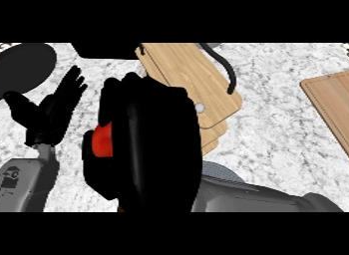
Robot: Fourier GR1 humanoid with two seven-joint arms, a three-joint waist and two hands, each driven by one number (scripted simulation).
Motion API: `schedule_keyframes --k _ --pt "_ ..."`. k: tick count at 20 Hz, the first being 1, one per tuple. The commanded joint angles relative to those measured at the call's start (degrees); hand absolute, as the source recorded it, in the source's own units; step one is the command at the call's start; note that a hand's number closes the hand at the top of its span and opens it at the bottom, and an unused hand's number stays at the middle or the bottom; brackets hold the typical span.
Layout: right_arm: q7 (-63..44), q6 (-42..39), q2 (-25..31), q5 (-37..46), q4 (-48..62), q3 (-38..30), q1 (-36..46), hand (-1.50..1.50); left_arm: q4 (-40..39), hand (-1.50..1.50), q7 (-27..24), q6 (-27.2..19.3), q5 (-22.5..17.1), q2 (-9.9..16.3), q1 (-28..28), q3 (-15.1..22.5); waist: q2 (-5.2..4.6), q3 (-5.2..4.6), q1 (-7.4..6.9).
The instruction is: Pick the tomato from the placemat and place it in the tiered shelf
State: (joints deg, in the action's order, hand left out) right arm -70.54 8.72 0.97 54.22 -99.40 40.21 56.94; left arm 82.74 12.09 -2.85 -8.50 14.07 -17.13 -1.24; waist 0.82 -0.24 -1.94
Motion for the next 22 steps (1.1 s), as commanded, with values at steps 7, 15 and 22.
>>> schedule_keyframes --k 7,15,22 --pt "-11.4 -0.4 -0.9 -0.1 2.4 -8.6 2.6 1.5 2.5 0.0 0.8 -0.6 -0.2 0.2 1.5 -0.9 -0.35 0.23 1.5" --pt "-1.7 -2.4 -0.9 -0.1 0.6 -15.6 -2.9 1.5 2.5 0.0 1.1 1.2 -1.3 1.5 2.3 -2.9 -0.64 0.25 2.01" --pt "3.1 -4.9 0.4 1.6 -5.5 -17.1 -12.4 1.5 4.6 0.0 1.4 0.6 -0.8 0.2 3.6 -2.7 -0.6 0.26 2.16"
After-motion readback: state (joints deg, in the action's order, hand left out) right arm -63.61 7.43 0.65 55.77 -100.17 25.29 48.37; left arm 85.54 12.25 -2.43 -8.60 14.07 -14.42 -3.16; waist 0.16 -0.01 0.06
